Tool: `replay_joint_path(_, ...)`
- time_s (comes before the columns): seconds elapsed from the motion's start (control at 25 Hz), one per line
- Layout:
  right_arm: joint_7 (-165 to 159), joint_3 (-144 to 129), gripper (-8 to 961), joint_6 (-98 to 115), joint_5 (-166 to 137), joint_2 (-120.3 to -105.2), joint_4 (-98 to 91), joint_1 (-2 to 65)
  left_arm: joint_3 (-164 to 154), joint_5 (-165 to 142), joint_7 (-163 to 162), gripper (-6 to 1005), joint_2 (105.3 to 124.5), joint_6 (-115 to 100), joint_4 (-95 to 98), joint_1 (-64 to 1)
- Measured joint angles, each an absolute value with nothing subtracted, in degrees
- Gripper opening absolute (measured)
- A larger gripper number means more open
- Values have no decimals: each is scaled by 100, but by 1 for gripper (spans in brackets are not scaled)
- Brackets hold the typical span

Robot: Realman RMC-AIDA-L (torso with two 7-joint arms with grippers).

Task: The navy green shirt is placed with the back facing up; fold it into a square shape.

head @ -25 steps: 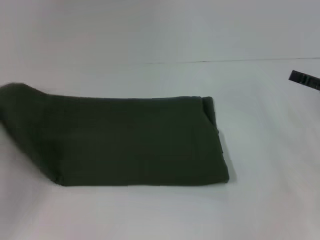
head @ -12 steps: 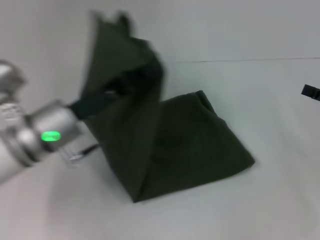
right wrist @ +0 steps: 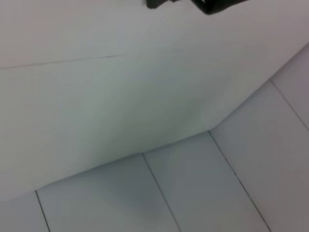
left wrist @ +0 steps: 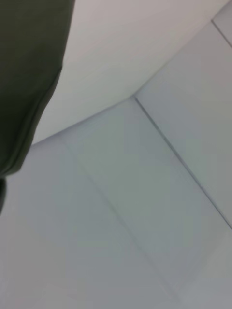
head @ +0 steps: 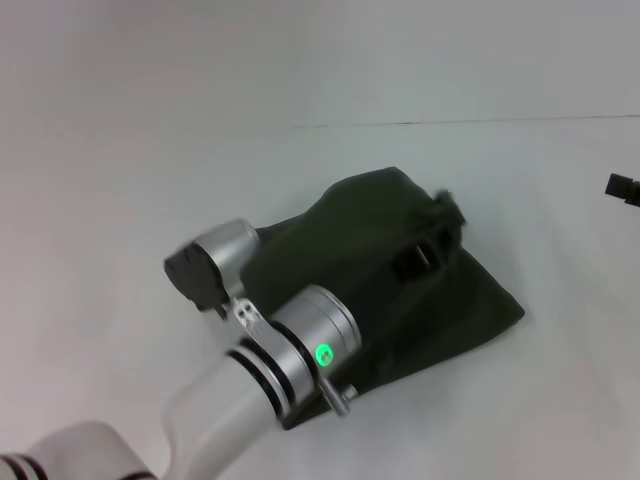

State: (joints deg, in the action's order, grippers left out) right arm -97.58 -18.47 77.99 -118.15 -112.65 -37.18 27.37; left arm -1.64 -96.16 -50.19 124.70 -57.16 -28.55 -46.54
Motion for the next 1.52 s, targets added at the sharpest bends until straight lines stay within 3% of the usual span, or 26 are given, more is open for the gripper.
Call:
replay_joint_path(0.52, -10325, -2275, 913, 7488, -11818, -11226, -3703, 2934, 348, -12043, -5490, 399, 12472, -7535, -2710, -4033)
replay_joint_path(0.68, -10831, -2285, 913, 7512, -11805, -11119, -3637, 3048, 354, -12484, -5571, 525, 12441, -8235, -2022, -3917)
replay_joint_path(0.96, -11723, -2765, 912, 7523, -11824, -11089, -3545, 3412, 358, -12611, -5549, 785, 12423, -9013, -737, -3562)
replay_joint_path(1.24, -12149, -3331, 912, 7419, -11824, -11050, -3036, 3885, 190, -12617, -5350, 778, 12417, -9262, 116, -3206)
replay_joint_path(1.52, -12237, -3872, 914, 7075, -11821, -11172, -2706, 4178, -39, -12621, -4615, 778, 12406, -9277, 392, -2987)
